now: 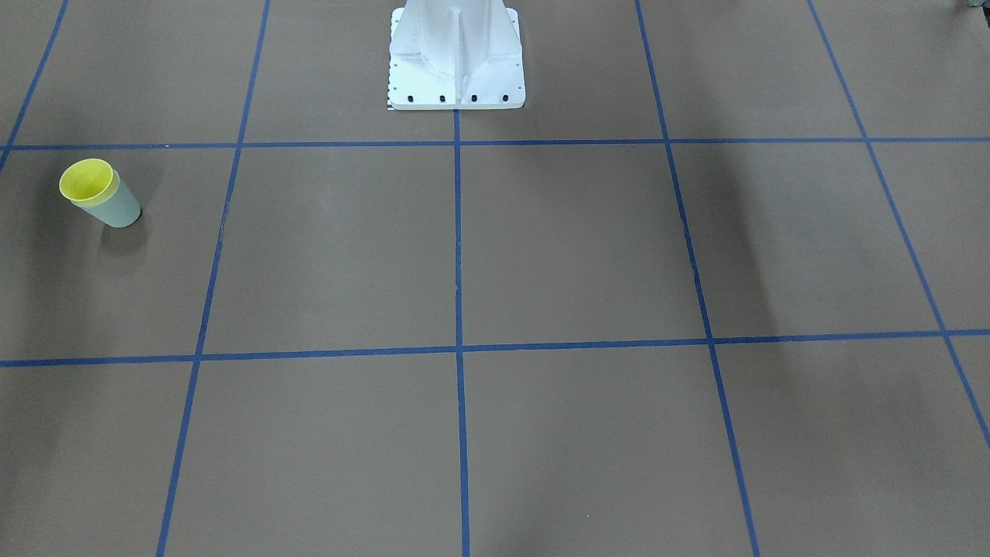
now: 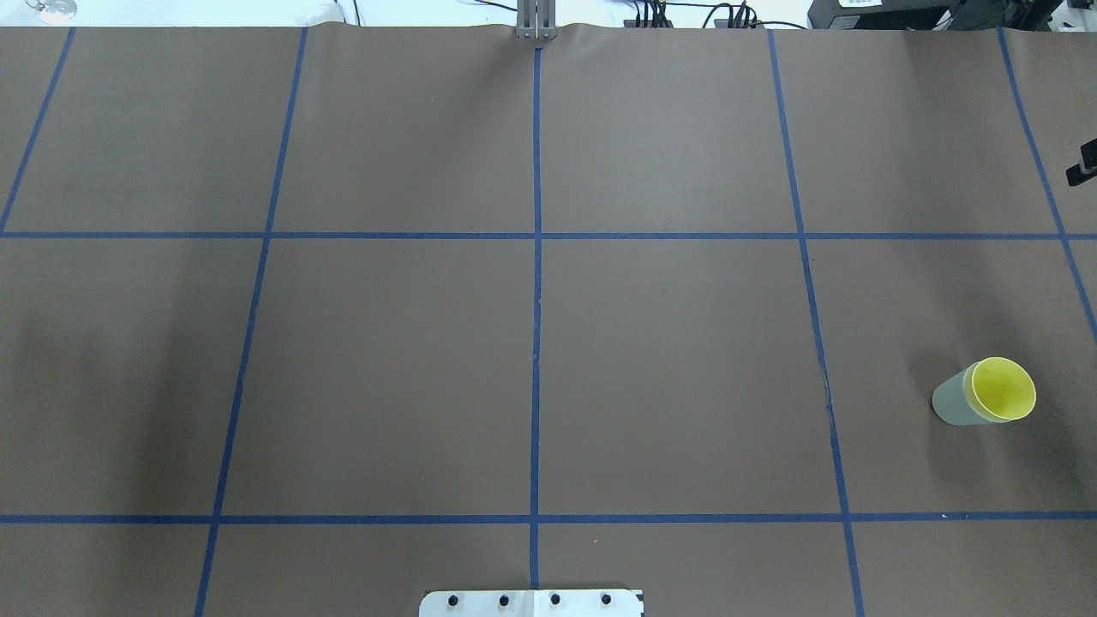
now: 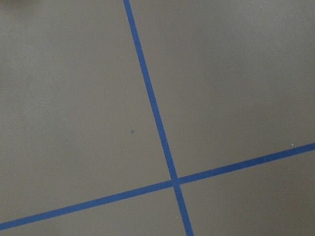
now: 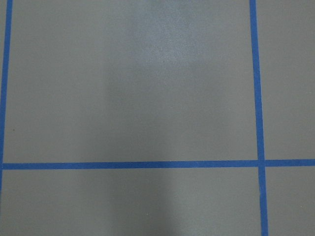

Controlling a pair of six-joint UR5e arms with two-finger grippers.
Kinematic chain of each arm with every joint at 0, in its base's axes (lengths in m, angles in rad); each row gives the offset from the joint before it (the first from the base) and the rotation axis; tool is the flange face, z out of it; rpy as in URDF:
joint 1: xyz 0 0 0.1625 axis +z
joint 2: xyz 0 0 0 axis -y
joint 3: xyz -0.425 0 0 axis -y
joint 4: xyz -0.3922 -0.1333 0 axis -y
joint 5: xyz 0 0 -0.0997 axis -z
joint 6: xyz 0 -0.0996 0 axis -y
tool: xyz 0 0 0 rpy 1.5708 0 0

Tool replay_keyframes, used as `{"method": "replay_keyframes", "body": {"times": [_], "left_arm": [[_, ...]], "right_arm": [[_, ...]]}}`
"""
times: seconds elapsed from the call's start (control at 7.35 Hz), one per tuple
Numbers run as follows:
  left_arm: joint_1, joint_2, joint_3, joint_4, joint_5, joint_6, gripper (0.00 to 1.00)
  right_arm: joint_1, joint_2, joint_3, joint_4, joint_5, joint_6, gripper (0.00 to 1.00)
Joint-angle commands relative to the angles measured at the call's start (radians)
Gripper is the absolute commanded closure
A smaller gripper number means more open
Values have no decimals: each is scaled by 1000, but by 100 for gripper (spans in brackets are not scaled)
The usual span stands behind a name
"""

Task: Transfer and stack yellow cup on green cup

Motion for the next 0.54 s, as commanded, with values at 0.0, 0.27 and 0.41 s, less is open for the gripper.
{"method": "replay_keyframes", "body": {"times": [0.0, 0.27, 0.41], "left_arm": [[-4, 70, -43, 52, -109, 3, 0], [-2, 72, -168, 232, -132, -11, 0], [-2, 69, -219, 311, -116, -14, 0]], "right_arm": [[5, 6, 25, -74, 2, -19, 0], [-12, 36, 30, -150, 3, -20, 0], [0, 65, 45, -228, -2, -51, 0]]}}
